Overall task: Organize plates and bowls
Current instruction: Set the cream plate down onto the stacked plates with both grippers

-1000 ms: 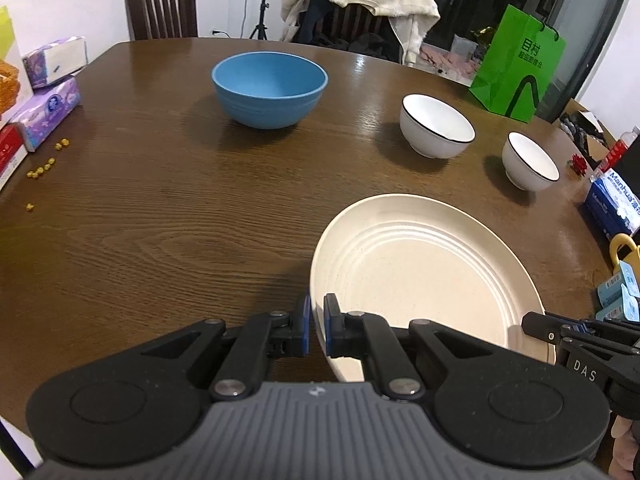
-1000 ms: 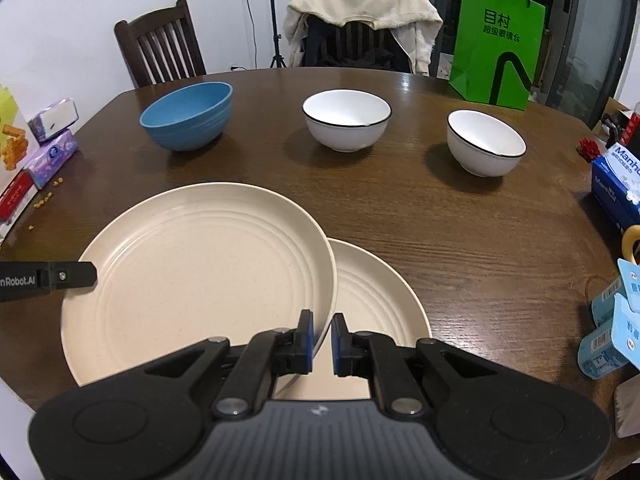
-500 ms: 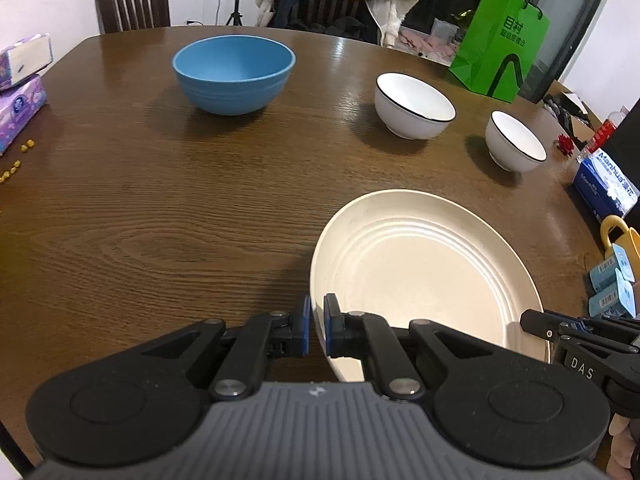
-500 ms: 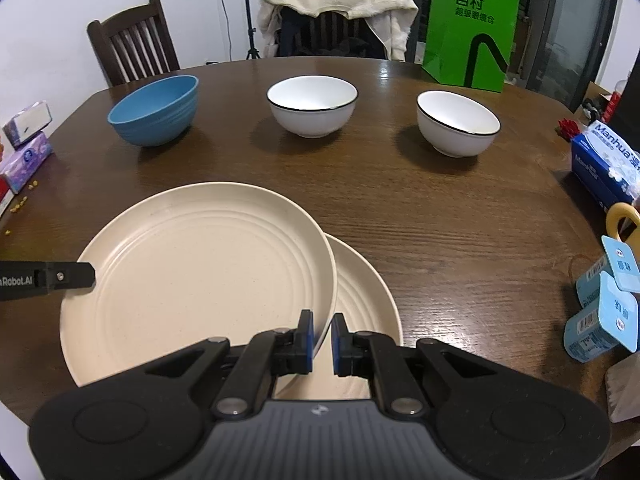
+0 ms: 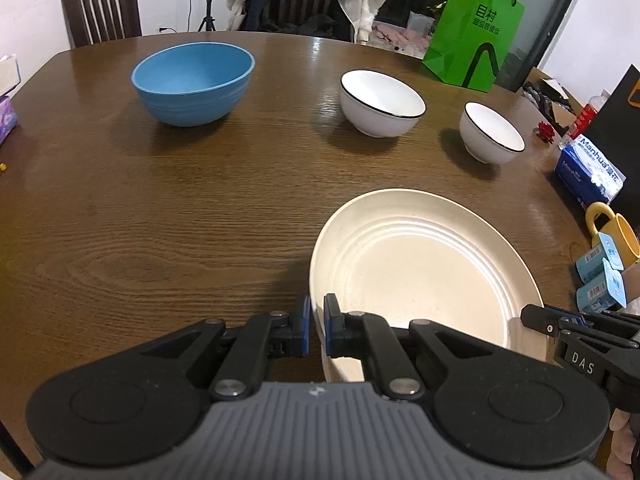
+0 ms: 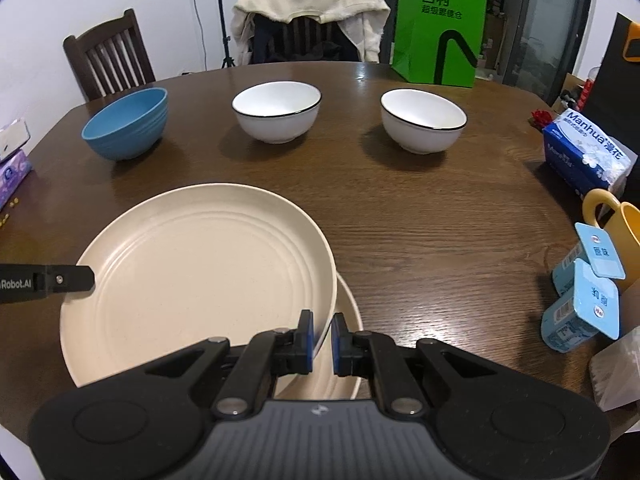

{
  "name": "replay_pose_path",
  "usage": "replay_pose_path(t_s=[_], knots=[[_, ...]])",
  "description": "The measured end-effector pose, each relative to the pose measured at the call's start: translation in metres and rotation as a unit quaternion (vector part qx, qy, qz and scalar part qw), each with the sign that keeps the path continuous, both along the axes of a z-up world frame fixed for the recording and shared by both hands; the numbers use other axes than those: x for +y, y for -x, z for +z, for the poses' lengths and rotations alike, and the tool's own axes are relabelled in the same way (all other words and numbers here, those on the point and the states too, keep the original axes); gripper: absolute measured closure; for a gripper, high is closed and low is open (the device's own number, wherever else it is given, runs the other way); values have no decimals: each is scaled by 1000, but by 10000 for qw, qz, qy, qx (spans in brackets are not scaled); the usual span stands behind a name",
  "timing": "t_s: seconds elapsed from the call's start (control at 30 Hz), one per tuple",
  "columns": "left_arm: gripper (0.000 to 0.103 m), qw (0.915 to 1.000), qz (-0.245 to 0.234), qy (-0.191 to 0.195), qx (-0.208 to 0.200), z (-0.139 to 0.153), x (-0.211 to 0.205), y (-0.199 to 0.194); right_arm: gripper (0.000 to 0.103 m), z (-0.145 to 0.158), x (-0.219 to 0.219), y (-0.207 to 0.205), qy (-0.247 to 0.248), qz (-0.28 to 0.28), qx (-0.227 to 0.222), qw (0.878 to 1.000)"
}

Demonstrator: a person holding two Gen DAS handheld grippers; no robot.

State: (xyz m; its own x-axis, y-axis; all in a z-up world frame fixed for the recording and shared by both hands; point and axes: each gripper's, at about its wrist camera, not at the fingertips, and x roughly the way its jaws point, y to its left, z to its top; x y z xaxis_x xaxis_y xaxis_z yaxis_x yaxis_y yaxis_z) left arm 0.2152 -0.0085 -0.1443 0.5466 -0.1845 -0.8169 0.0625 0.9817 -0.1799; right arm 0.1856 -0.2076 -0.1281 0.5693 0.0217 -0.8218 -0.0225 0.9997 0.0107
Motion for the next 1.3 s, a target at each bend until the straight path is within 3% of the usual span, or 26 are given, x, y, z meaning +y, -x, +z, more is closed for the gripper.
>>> replay_pose_path(t_s=[0.57, 1.3], knots=[[96, 9994, -263, -124, 168, -10, -20, 5, 94, -3, -11, 6, 138, -48, 130, 9998], [96, 9988, -248, -288, 299, -21, -24, 18, 92, -20, 4, 9, 652, 347, 473, 9961]])
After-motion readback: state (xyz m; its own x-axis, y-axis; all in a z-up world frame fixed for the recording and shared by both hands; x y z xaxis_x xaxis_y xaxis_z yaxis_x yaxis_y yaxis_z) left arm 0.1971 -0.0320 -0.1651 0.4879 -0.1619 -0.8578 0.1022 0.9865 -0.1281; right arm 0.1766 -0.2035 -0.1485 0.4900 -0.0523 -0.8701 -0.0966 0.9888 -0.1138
